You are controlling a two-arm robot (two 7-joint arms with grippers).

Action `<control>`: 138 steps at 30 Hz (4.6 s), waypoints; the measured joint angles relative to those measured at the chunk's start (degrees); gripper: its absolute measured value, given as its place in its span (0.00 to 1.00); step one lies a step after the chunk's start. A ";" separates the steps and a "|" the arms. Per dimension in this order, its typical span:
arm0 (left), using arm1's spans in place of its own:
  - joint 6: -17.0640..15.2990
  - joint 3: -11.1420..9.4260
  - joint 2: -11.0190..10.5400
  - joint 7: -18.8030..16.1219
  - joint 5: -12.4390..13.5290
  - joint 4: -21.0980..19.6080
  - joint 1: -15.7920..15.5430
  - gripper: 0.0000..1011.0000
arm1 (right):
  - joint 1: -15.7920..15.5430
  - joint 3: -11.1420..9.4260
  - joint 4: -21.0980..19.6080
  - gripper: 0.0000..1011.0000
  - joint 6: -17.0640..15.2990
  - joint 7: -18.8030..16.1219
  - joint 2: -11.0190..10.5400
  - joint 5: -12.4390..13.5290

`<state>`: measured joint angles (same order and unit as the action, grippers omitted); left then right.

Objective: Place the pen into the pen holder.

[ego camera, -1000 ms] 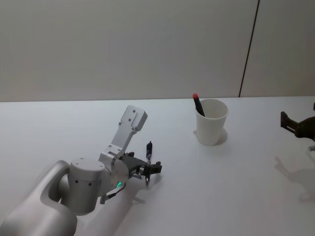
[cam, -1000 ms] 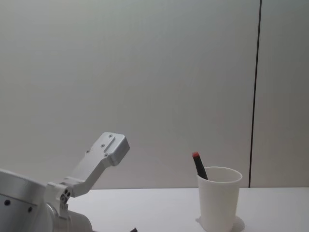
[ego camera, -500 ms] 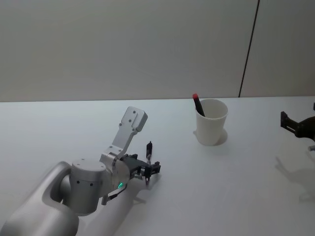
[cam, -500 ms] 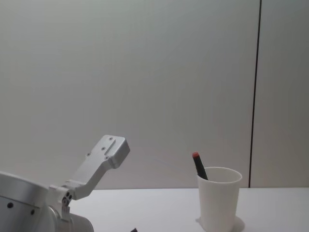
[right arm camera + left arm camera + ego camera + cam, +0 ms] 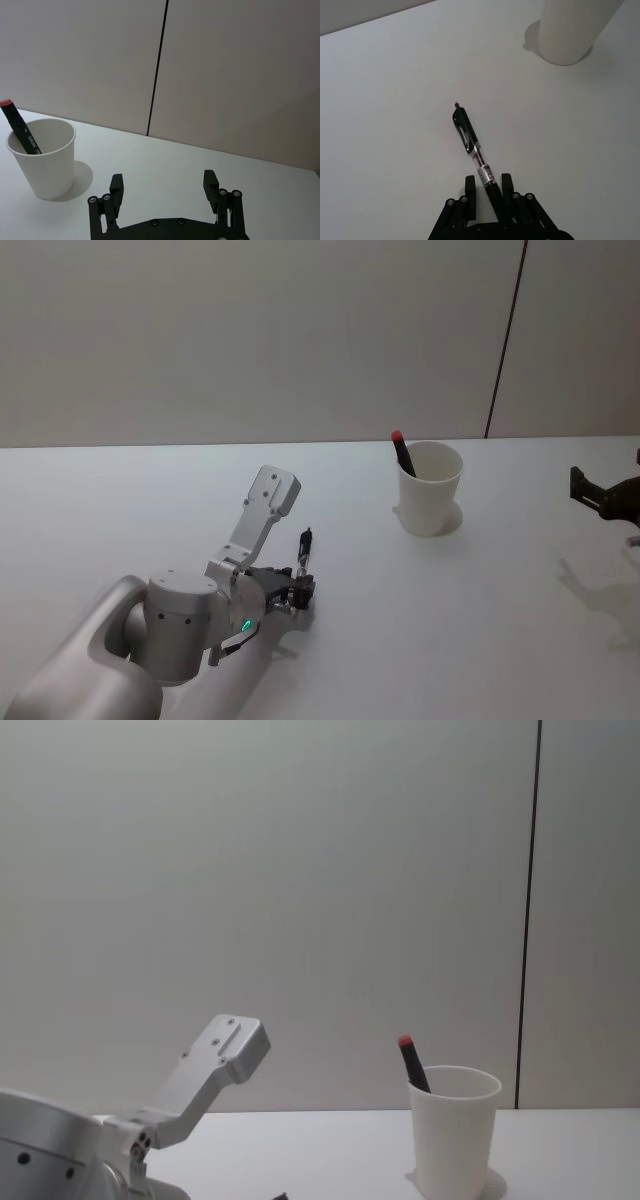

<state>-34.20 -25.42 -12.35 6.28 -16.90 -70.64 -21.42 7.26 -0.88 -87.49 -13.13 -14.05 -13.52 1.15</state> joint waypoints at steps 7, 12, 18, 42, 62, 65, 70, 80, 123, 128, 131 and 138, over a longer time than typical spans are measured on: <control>-0.12 -0.03 0.10 -0.45 -0.42 0.06 0.42 0.16 | 0.00 0.00 0.00 0.99 0.00 0.00 0.00 0.00; -0.12 -0.03 0.17 -0.69 -0.68 0.07 0.64 0.14 | 0.00 0.00 0.00 0.99 0.00 0.00 0.00 0.00; 0.14 0.06 0.17 -1.07 -0.94 -0.09 0.92 0.14 | 0.00 0.00 0.00 0.99 0.00 0.00 0.00 0.00; 7.79 1.12 -2.21 -5.65 2.85 -7.90 4.02 0.14 | 0.00 0.00 0.00 0.99 0.00 0.00 0.00 0.00; 22.10 2.00 -5.97 -4.54 6.63 -16.01 8.35 0.14 | 0.00 0.00 0.00 0.99 0.00 0.00 0.00 0.00; 24.66 2.10 -6.35 -3.09 6.63 -16.43 8.69 0.14 | 0.00 0.00 0.00 0.99 0.00 0.00 0.00 0.00; 28.86 2.19 -6.67 -0.25 6.28 -16.60 8.93 0.14 | 0.00 0.00 0.00 0.99 0.00 0.00 0.00 0.00; 36.34 2.26 -6.49 6.84 4.48 -15.48 8.44 0.14 | 0.00 0.00 0.00 0.99 0.00 0.00 0.00 0.00; 45.55 0.39 -0.46 33.61 -0.87 -0.90 -0.78 0.14 | 0.00 0.00 0.00 0.99 0.00 0.00 0.00 0.00; 45.75 0.07 0.21 35.36 -1.15 0.55 -1.70 0.14 | 0.00 0.00 0.00 0.99 0.00 0.00 0.00 0.00; 45.91 -0.15 0.63 36.39 -1.32 1.45 -2.23 0.14 | 0.00 0.00 0.00 0.99 0.00 0.00 0.00 0.00; 46.29 -0.68 1.54 38.27 -1.66 3.34 -3.35 0.14 | 0.00 0.00 0.00 0.99 0.00 0.00 0.00 0.00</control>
<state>12.09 -26.10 -10.81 44.55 -18.55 -67.29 -24.78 7.26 -0.88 -87.49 -13.13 -14.05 -13.52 1.15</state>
